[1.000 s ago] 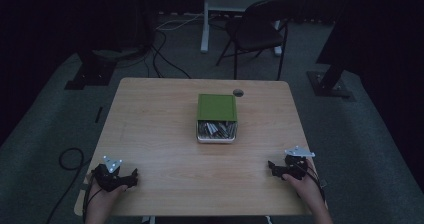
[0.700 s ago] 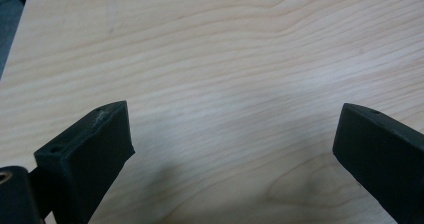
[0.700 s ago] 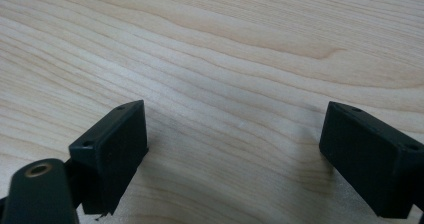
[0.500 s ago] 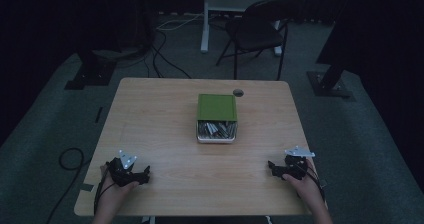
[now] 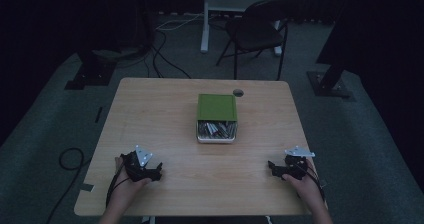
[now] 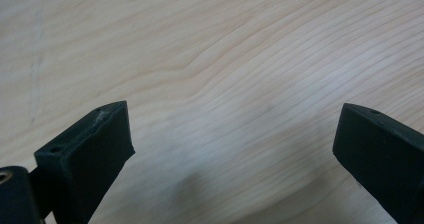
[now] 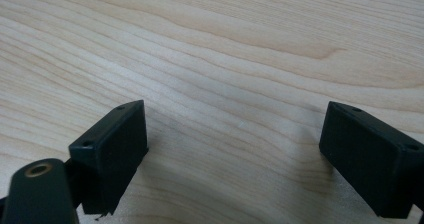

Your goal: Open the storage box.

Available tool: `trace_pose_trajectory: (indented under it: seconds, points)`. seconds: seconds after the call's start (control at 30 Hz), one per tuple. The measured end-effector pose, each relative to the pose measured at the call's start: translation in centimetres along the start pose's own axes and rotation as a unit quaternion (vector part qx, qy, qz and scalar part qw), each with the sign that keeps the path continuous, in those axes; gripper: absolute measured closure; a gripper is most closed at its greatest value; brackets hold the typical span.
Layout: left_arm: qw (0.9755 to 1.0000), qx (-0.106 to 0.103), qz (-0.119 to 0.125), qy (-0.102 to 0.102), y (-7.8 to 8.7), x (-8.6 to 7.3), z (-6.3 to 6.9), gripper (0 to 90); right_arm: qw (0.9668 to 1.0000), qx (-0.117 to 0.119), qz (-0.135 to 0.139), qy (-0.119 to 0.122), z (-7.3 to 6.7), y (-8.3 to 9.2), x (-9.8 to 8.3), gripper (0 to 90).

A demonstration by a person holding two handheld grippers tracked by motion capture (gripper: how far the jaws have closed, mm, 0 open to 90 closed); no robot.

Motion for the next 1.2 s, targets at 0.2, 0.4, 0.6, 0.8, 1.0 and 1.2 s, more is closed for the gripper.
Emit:
trace_pose_trajectory:
  seconds: [0.2,0.4,0.6,0.8,1.0,1.2]
  points:
    - [0.9994,-0.013,0.003,-0.031,-0.7,1.1,1.4,3.2,1.0,0.0,0.0,0.0,0.0,0.0,0.0,11.4]
    - [0.9976,-0.029,0.006,-0.062,-1.2,2.2,2.9,3.2,1.0,0.0,0.0,0.0,0.0,0.0,0.0,11.4]
    - [0.9951,-0.03,0.018,-0.093,-1.6,3.4,4.3,3.1,1.0,0.0,0.0,0.0,0.0,0.0,0.0,11.4]
    - [0.9912,-0.032,0.026,-0.126,-1.9,4.7,5.7,3.1,1.0,0.0,0.0,0.0,0.0,0.0,0.0,11.4]
    - [0.9839,-0.03,0.036,-0.173,-2.2,5.8,7.3,3.1,1.0,0.0,0.0,0.0,0.0,0.0,0.0,11.4]
    - [0.9747,-0.02,0.047,-0.218,-2.3,6.8,8.6,3.1,1.0,0.0,0.0,0.0,0.0,0.0,0.0,11.4]
Point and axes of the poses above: each handheld gripper's, and its own axes: y roughly backward along the jaws, x roughly out of its top, z roughly to its right, the point moved 4 cm from there along -y, roughly forward along the jaws, and after that the axes turned 1 degree about -x, right-handed, at the moved point
